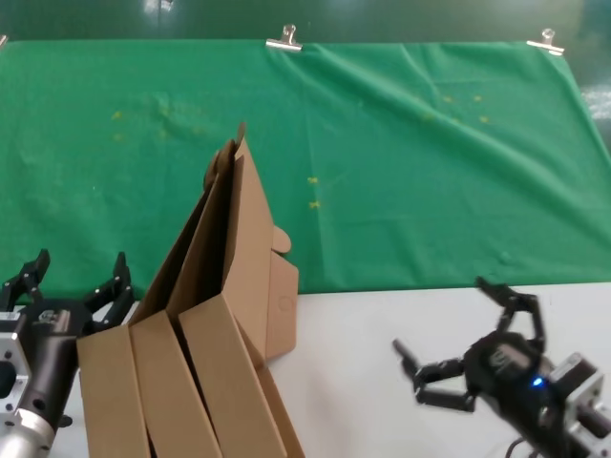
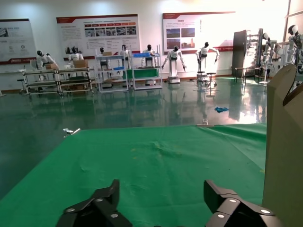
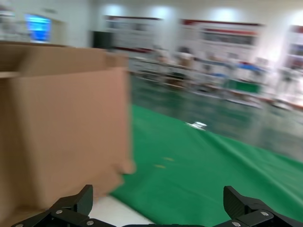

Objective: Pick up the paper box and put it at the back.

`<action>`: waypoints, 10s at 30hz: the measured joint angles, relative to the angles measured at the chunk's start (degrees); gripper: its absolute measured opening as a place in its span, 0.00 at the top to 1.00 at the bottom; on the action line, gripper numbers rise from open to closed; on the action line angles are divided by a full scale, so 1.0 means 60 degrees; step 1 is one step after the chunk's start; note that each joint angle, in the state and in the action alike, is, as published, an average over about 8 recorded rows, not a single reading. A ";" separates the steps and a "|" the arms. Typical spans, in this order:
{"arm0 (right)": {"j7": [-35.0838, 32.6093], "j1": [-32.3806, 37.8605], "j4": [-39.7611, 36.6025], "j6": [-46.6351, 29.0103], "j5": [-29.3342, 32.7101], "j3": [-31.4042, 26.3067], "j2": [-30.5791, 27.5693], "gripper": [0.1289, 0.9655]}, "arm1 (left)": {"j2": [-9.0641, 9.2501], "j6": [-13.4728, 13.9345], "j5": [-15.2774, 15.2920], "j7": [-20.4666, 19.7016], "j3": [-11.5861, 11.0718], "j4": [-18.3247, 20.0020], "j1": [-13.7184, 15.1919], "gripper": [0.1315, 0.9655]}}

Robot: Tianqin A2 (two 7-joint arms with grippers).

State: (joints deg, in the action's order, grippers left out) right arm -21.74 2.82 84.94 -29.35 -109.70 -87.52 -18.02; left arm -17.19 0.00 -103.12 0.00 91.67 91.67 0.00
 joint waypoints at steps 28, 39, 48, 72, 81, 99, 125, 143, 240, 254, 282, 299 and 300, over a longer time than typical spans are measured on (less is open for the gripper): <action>-0.1421 0.2771 -0.2357 -0.6101 0.0183 -0.3550 -0.1305 0.07 | 0.0000 0.0000 0.0000 -0.0001 0.0000 0.0000 0.0000 0.88; -0.1044 0.2973 -0.2579 -0.6375 0.0011 -0.3642 -0.1441 0.26 | 0.0000 0.0000 0.0000 -0.0001 0.0000 0.0000 0.0000 0.97; -0.0404 0.3015 -0.2507 -0.6542 -0.0152 -0.3711 -0.1568 0.50 | 0.0000 0.0000 0.0000 -0.0001 0.0000 0.0000 0.0000 0.98; 0.0154 0.3059 -0.2598 -0.6715 -0.0228 -0.3811 -0.1678 0.91 | 0.0000 0.0000 0.0000 -0.0002 0.0000 0.0000 0.0000 0.99; 0.0089 0.2605 -0.2065 -0.5865 -0.0099 -0.3507 -0.1660 0.96 | 0.0000 0.0000 0.0003 -0.0009 0.0000 0.0000 0.0000 0.99; -0.0616 0.1810 -0.0462 -0.1197 0.0797 -0.1567 -0.1133 0.97 | 0.0000 0.0000 0.0004 -0.0005 0.0000 0.0000 0.0000 0.99; -0.8040 0.9141 -0.9278 -0.1914 0.2163 -0.1572 -0.1263 0.97 | 0.0000 0.0000 0.0002 -0.0003 0.0000 0.0000 0.0000 0.99; -0.7323 1.2810 -1.3332 -0.1348 0.5672 -0.4946 -0.0782 0.97 | 0.0000 0.0000 0.0002 -0.0003 0.0000 0.0000 0.0000 0.97; -0.6353 0.6059 -0.8133 -0.1166 -0.0763 0.1351 0.1296 0.10 | 0.0000 0.0000 0.0001 -0.0003 0.0000 0.0000 0.0000 0.00; -0.4378 0.1846 -0.2576 -0.0043 -0.1060 0.1591 0.2212 0.01 | 0.0000 0.0000 0.0001 -0.0003 0.0000 0.0000 0.0000 0.00; -0.1730 0.1056 -0.1322 0.1591 -0.0351 0.0839 0.1537 0.00 | 0.0000 0.0000 0.0000 -0.0002 0.0000 0.0000 0.0000 0.00; 0.0096 0.0535 -0.0488 0.2718 0.0142 0.0316 0.1060 0.00 | 0.0000 0.0000 0.0000 -0.0001 0.0000 0.0000 0.0000 0.00; 0.0200 0.0504 -0.0440 0.2782 0.0170 0.0287 0.1033 0.00 | 0.0000 0.0000 0.0000 0.0000 0.0000 0.0000 0.0000 0.00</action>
State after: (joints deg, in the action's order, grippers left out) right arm -20.54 5.84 82.30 -12.66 -108.67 -85.80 -11.83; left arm -17.19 0.00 -103.12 0.00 91.67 91.67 0.00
